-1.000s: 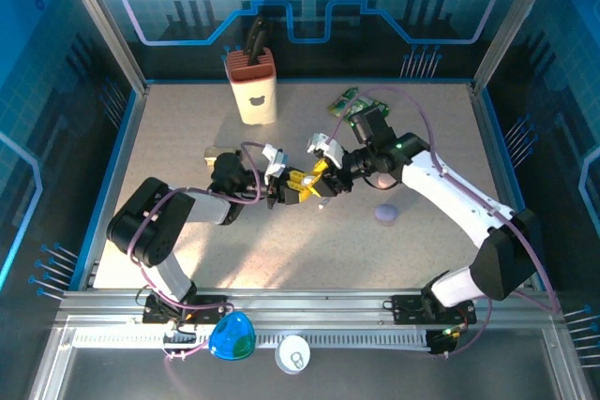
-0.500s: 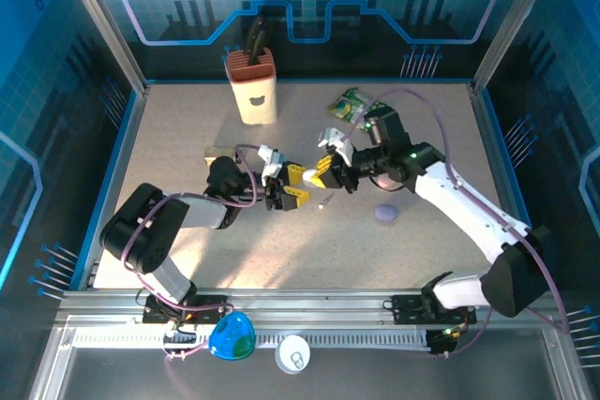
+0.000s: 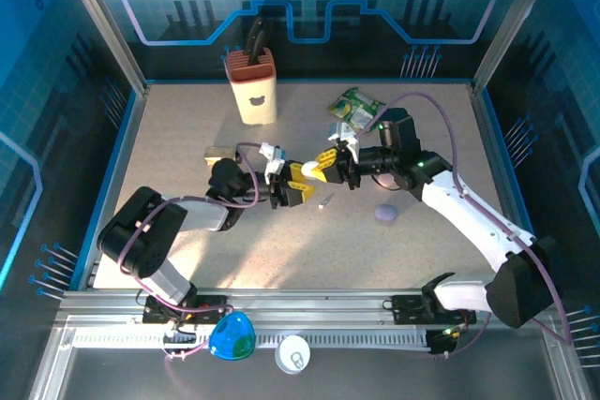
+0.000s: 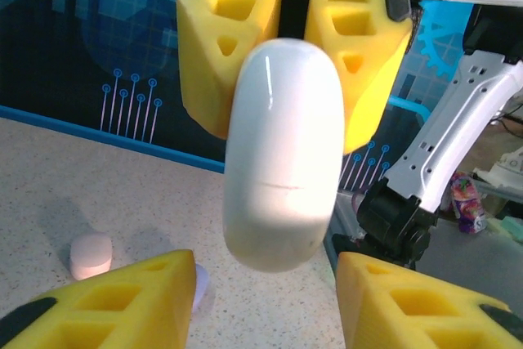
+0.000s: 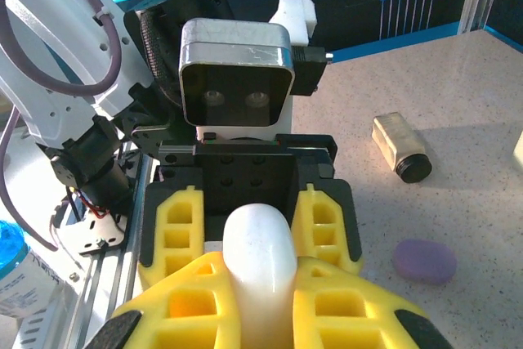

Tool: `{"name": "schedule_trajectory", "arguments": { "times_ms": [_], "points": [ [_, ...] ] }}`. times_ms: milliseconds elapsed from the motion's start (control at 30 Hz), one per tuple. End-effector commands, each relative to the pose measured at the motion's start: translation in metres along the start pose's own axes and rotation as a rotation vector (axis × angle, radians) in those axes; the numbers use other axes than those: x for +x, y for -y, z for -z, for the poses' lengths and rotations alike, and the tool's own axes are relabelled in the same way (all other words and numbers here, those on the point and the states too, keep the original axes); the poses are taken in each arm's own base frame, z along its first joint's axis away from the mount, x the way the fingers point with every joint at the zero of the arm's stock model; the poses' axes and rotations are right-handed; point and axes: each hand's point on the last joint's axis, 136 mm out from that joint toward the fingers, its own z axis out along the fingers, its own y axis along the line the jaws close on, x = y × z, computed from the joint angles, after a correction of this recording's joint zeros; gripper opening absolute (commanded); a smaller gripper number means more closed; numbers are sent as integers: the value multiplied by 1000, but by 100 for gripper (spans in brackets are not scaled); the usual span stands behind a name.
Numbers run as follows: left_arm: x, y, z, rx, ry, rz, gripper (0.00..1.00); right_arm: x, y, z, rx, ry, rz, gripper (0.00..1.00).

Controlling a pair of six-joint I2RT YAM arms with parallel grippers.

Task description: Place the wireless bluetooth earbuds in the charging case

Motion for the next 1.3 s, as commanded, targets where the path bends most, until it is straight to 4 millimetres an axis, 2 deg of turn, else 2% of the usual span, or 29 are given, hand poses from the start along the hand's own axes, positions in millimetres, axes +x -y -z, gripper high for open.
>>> {"name": "schedule_trajectory", "arguments": {
  "times_ms": [0, 167, 400, 533, 633, 700, 767, 833, 1033, 1167, 1267],
  "points": [
    [-18, 6, -6, 30, 29, -33, 43, 0, 2, 0, -12, 16, -5, 5],
    [-24, 5, -7, 27, 40, -44, 43, 4, 4, -1, -14, 8, -9, 5],
    [-28, 5, -9, 36, 43, -56, 35, 7, 4, -1, -24, -6, -20, 5],
    [-28, 6, -10, 41, 40, -55, 25, 8, 6, -1, -20, -11, -24, 5],
    [-26, 6, -10, 46, 34, -55, 12, 8, 7, -2, -16, -14, -31, 6],
    [-24, 6, -10, 48, 31, -63, 7, 5, 10, -3, -8, -9, -49, 16],
    [-21, 6, -9, 51, 25, -77, 6, 1, 18, -2, 38, 0, -58, 34],
    [-18, 7, -8, 53, 21, -97, 6, -2, 31, 0, 121, 5, -57, 44],
    [-10, 9, -7, 58, 9, -150, 5, -14, 64, 12, 312, 39, -103, 53],
    [-5, 1, -5, 17, 14, -169, 5, -13, 68, 11, 318, 52, -114, 61],
    [0, -4, -3, -8, 11, -181, 6, -16, 64, 14, 299, 86, -116, 67]
  ]
}}
